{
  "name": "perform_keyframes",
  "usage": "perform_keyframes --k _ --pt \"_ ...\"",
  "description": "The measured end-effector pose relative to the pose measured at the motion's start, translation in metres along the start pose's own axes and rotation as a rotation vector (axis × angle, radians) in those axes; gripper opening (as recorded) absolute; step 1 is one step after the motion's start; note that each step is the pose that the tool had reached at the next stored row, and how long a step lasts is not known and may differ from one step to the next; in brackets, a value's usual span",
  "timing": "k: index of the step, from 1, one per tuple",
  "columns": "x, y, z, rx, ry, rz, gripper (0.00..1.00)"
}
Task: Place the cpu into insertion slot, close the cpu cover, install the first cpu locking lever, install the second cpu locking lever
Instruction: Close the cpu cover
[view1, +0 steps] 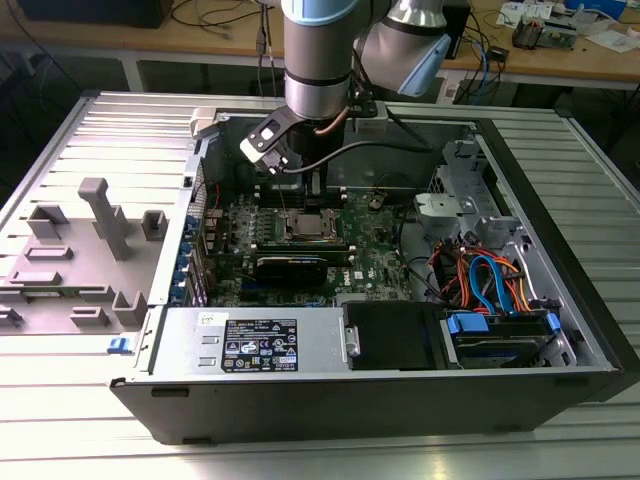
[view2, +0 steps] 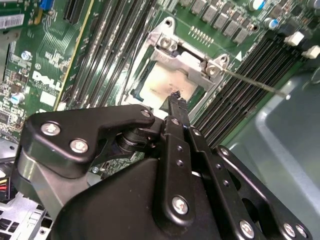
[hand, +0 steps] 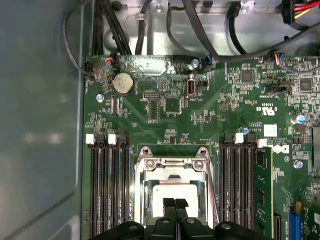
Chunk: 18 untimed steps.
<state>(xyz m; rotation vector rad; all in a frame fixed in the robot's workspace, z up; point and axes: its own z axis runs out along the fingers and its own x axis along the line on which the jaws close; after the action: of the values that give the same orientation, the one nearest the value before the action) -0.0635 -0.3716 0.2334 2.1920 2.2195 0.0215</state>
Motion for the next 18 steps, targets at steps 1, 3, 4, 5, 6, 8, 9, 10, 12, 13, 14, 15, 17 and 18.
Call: perform_keyframes --k 1,3,4,5,6,8,9,10,12,13,14,15,17,18 --pt "0.0001 -0.0027 0.0003 0.0 0.0001 0.0 0.11" --pt "0.0001 -0.0111 0.0013 0.0 -0.0001 0.0 0.11" --pt "0.0002 -0.0138 0.0015 0.0 0.0 0.0 0.11" --pt "0.0003 -0.0161 0.0019 -0.0001 0.0001 0.0 0.11" --pt "0.0003 -0.0173 0.0026 -0.0002 0.0002 0.0 0.11" --pt "0.0003 -0.0192 0.0055 -0.0001 0.0002 0.0 0.11" --pt "0.0004 -0.02 0.0067 -0.0001 0.0002 0.0 0.11" --pt "0.0004 -0.0209 0.0078 -0.0001 0.0003 0.0 0.11" --pt "0.0004 -0.0232 0.0107 0.0 0.0001 0.0 0.11" --pt "0.0004 -0.0236 0.0116 -0.0001 0.0002 0.0 0.11" --pt "0.0004 -0.0238 0.0127 0.0 0.0002 0.0 0.11" --pt "0.0004 -0.0241 0.0137 -0.0001 0.0002 0.0 0.11" --pt "0.0004 -0.0248 0.0165 0.0 0.0001 0.0 0.11" --pt "0.0005 -0.025 0.0181 0.0 0.0001 0.0 0.11"
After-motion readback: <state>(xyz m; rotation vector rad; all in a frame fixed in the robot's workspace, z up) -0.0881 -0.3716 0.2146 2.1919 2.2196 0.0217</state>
